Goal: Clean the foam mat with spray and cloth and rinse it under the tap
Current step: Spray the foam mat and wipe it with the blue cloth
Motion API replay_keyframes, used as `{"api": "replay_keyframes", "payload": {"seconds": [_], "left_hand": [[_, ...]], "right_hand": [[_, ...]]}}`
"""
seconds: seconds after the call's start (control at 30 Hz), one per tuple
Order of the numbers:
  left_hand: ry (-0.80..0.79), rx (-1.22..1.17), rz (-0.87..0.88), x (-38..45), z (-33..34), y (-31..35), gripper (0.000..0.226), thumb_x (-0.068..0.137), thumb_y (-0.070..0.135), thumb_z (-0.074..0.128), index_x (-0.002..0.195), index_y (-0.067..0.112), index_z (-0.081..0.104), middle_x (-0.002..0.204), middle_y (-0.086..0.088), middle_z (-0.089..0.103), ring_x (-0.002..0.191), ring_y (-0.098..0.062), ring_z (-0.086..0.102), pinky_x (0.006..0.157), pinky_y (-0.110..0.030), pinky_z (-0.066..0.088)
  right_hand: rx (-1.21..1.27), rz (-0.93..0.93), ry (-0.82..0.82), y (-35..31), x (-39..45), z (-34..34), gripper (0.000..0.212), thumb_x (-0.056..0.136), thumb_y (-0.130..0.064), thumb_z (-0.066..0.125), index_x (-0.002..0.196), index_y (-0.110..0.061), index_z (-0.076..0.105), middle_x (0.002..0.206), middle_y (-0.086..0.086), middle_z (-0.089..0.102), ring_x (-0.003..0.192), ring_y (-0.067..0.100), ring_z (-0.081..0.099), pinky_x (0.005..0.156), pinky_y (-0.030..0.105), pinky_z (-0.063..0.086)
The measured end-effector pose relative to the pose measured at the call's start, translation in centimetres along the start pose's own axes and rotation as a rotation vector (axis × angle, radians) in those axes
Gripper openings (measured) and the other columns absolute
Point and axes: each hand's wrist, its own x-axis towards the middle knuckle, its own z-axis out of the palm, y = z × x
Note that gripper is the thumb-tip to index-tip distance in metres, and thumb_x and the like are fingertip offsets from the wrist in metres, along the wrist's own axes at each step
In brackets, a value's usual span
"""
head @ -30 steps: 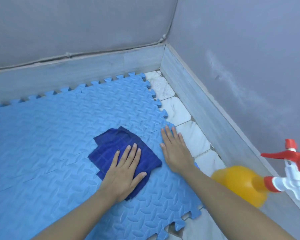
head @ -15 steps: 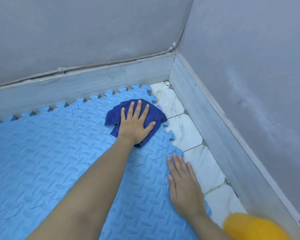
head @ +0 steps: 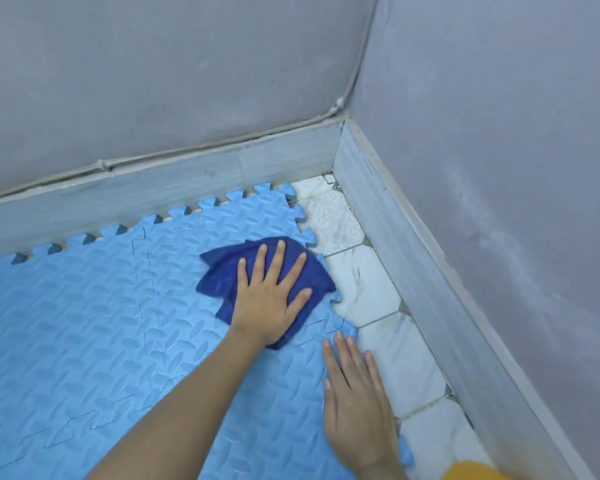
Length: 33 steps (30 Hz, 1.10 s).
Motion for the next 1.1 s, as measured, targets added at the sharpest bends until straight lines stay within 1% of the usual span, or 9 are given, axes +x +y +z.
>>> {"api": "replay_keyframes", "payload": {"seconds": [0.1,0.2,0.37,0.53,0.63,0.8,0.87,0.97,1.1], "left_hand": [[0.001,-0.009,-0.026,5.6,-1.2,-0.7,0.063,0.090,0.060,0.001,0.150,0.040,0.003,0.161,0.002,-0.003,0.147,-0.029,-0.003,0.114,-0.058,-0.002],[-0.006,-0.041,-0.036,7.5,-2.0,-2.5,0.055,0.097,0.053,0.008,0.149,0.041,-0.003,0.160,0.004,-0.011,0.146,-0.025,-0.010,0.115,-0.055,-0.006],[-0.042,-0.015,0.030,-0.5,-0.8,-6.4,0.063,0.090,0.065,0.001,0.147,0.041,-0.012,0.159,0.002,-0.015,0.146,-0.026,-0.012,0.116,-0.052,-0.003],[-0.078,0.120,0.200,-16.0,0.8,-9.0,0.078,0.088,0.071,0.017,0.151,0.025,0.019,0.159,-0.011,0.013,0.144,-0.036,0.014,0.111,-0.056,0.018],[-0.094,0.127,0.197,-20.9,1.8,-8.9,0.079,0.088,0.071,0.023,0.150,0.023,0.024,0.157,-0.013,0.021,0.143,-0.037,0.017,0.108,-0.060,0.021],[0.027,0.000,-0.079,-12.5,1.8,-5.7,0.082,0.082,0.078,0.011,0.151,0.034,0.009,0.161,-0.007,0.004,0.145,-0.040,0.004,0.107,-0.068,0.011],[0.076,-0.058,-0.219,-7.0,1.0,-5.5,0.081,0.080,0.080,0.009,0.150,0.039,0.002,0.161,-0.002,-0.005,0.145,-0.036,-0.007,0.108,-0.068,0.001],[0.089,-0.097,-0.313,-1.6,0.0,-7.7,0.075,0.083,0.077,0.010,0.149,0.041,0.001,0.160,0.002,-0.010,0.145,-0.034,-0.014,0.108,-0.066,-0.008],[0.024,-0.088,-0.318,-1.8,-0.8,-14.5,0.073,0.085,0.074,0.006,0.149,0.041,-0.001,0.160,0.005,-0.011,0.146,-0.029,-0.012,0.113,-0.062,-0.005]], "right_hand": [[-0.001,0.003,-0.007,-0.2,-0.1,0.1,0.052,0.097,-0.025,0.033,0.145,-0.013,0.046,0.155,0.004,0.038,0.144,0.021,0.034,0.114,0.041,0.025],[-0.014,0.002,0.016,-0.2,-0.1,0.0,0.051,0.098,-0.024,0.031,0.147,-0.014,0.043,0.156,0.002,0.036,0.146,0.019,0.030,0.116,0.041,0.022],[0.005,0.004,0.059,-0.3,-0.1,0.0,0.050,0.098,-0.023,0.032,0.146,-0.013,0.045,0.155,0.004,0.038,0.145,0.020,0.032,0.117,0.041,0.021],[-0.011,-0.002,0.082,-0.4,-0.1,0.0,0.050,0.098,-0.023,0.033,0.145,-0.013,0.046,0.154,0.004,0.040,0.144,0.020,0.033,0.119,0.039,0.018],[-0.009,-0.004,0.091,-0.4,-0.4,0.1,0.050,0.097,-0.023,0.034,0.144,-0.013,0.048,0.153,0.005,0.041,0.144,0.019,0.034,0.119,0.039,0.018],[0.000,0.061,0.218,-2.2,3.5,-0.4,0.030,0.087,-0.016,0.046,0.110,-0.009,0.064,0.117,0.014,0.059,0.129,0.037,0.049,0.117,0.046,0.028],[0.034,0.105,0.217,-3.9,7.1,0.2,0.029,0.091,-0.017,0.050,0.118,-0.010,0.059,0.130,0.017,0.053,0.138,0.038,0.038,0.118,0.050,0.026],[0.031,0.114,0.187,-5.2,9.0,1.8,0.050,0.097,-0.026,0.036,0.145,-0.013,0.044,0.156,0.013,0.034,0.148,0.028,0.022,0.121,0.045,0.017],[0.052,0.120,0.149,-4.5,8.9,2.1,0.053,0.099,-0.027,0.034,0.150,-0.013,0.036,0.160,0.008,0.027,0.151,0.022,0.015,0.123,0.039,0.009]]}}
